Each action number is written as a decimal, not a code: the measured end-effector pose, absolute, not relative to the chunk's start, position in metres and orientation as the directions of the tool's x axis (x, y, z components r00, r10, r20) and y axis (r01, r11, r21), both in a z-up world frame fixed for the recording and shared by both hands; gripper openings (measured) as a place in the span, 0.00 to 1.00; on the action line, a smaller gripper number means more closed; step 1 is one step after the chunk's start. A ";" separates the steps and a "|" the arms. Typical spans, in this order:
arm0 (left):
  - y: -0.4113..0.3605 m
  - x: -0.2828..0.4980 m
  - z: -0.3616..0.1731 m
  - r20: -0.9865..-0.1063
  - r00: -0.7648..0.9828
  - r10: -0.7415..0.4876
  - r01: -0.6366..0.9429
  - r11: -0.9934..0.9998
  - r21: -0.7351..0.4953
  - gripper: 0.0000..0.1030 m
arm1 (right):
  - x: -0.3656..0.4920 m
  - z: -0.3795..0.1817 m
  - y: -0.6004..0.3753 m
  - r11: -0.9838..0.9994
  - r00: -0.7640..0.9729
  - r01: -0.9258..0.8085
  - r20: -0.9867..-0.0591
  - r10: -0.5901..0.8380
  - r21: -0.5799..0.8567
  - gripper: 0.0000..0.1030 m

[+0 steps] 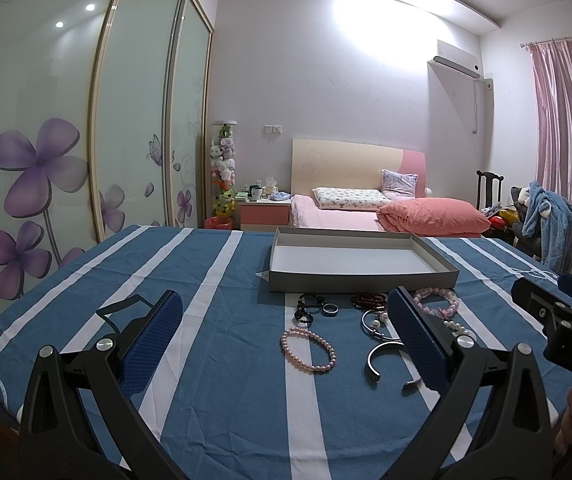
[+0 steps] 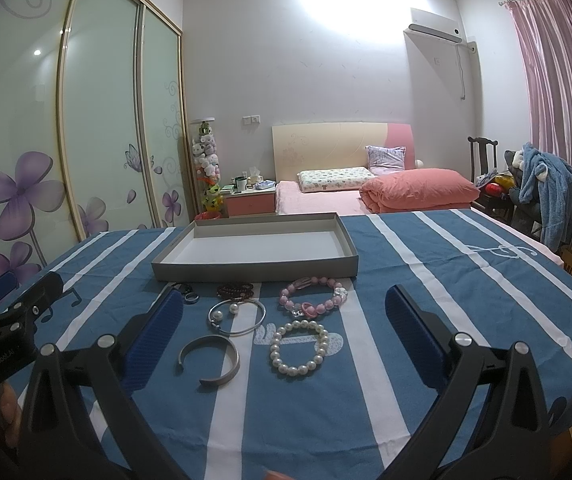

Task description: Organize jewelry

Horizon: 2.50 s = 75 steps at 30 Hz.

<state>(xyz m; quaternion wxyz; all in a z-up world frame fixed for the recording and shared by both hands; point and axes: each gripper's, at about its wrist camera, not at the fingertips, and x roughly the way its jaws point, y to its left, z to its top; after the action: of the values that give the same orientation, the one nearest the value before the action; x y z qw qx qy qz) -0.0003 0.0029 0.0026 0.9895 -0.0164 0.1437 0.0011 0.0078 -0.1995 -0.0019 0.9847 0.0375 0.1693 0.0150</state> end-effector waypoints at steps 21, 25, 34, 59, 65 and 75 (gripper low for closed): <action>0.003 0.000 0.003 -0.285 0.959 -0.002 -0.007 0.999 -0.032 0.98 | 0.008 -0.002 -0.200 0.997 0.942 -0.016 -0.333 0.042 0.080 0.96; 0.003 0.000 0.002 -0.286 0.958 -0.002 -0.008 0.999 -0.032 0.98 | 0.008 -0.002 -0.201 0.997 0.942 -0.016 -0.334 0.041 0.079 0.96; -0.003 0.021 -0.015 -0.391 0.920 0.006 -0.023 0.999 -0.038 0.98 | 0.043 -0.032 -0.210 0.996 0.858 0.030 -0.513 0.016 0.081 0.96; -0.005 0.094 -0.048 -0.661 0.749 -0.055 0.055 0.998 -0.020 0.98 | 0.130 -0.086 -0.223 0.995 0.641 0.079 -0.768 -0.010 0.053 0.51; -0.003 0.108 -0.054 -0.693 0.720 -0.046 0.045 0.999 -0.020 0.98 | 0.128 -0.086 -0.217 0.998 0.656 0.059 -0.753 -0.044 -0.006 0.22; 0.014 0.126 -0.072 -0.771 0.636 -0.038 -0.019 0.998 -0.065 0.56 | 0.128 -0.084 -0.217 0.999 0.661 0.052 -0.750 -0.033 0.002 0.18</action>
<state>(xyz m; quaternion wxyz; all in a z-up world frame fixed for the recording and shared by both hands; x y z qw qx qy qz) 0.1259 0.0139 -0.0716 0.9039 -0.0334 0.4264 -0.0053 0.1275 -0.2169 -0.0840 0.9112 0.0114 0.4112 -0.0231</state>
